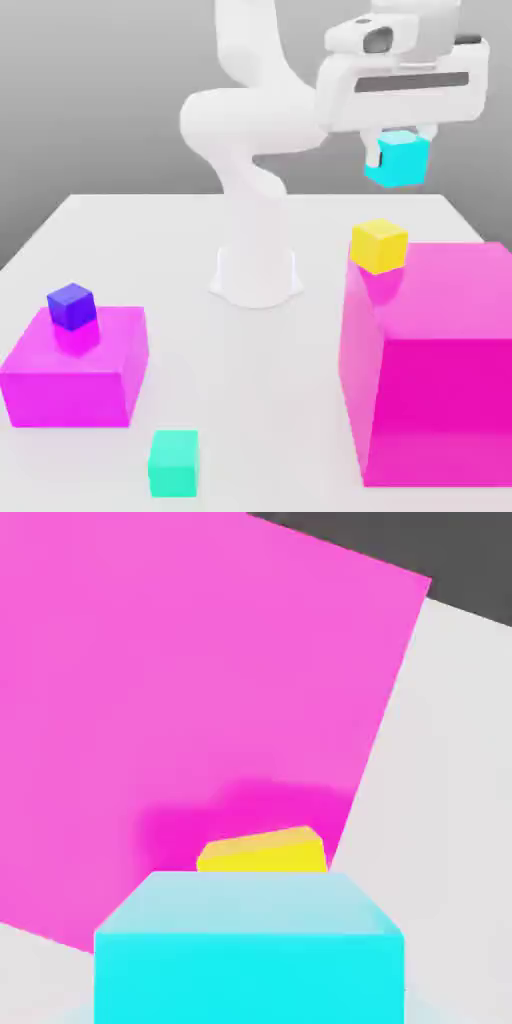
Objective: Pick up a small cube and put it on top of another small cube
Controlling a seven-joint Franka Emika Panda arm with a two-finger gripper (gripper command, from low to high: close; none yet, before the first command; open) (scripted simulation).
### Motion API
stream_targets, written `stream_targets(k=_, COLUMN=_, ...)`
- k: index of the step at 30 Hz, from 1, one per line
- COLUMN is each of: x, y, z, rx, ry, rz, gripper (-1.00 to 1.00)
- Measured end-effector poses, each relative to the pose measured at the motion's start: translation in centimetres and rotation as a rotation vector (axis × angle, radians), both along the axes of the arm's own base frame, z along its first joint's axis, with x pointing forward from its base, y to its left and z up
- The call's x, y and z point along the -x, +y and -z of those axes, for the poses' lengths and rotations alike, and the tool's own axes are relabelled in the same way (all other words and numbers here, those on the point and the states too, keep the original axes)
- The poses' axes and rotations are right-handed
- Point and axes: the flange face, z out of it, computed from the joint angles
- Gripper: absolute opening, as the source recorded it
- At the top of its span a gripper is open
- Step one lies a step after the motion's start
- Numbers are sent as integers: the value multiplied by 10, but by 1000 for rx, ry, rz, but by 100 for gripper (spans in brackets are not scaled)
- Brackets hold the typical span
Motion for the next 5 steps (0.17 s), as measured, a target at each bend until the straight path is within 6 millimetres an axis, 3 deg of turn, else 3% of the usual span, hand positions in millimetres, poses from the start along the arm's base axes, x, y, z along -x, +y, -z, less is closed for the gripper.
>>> stream_targets(k=1, x=1, y=-1, z=13, rx=0, ry=0, rz=3, gripper=100)
stream_targets(k=5, x=1, y=-1, z=13, rx=0, ry=0, rz=3, gripper=100)
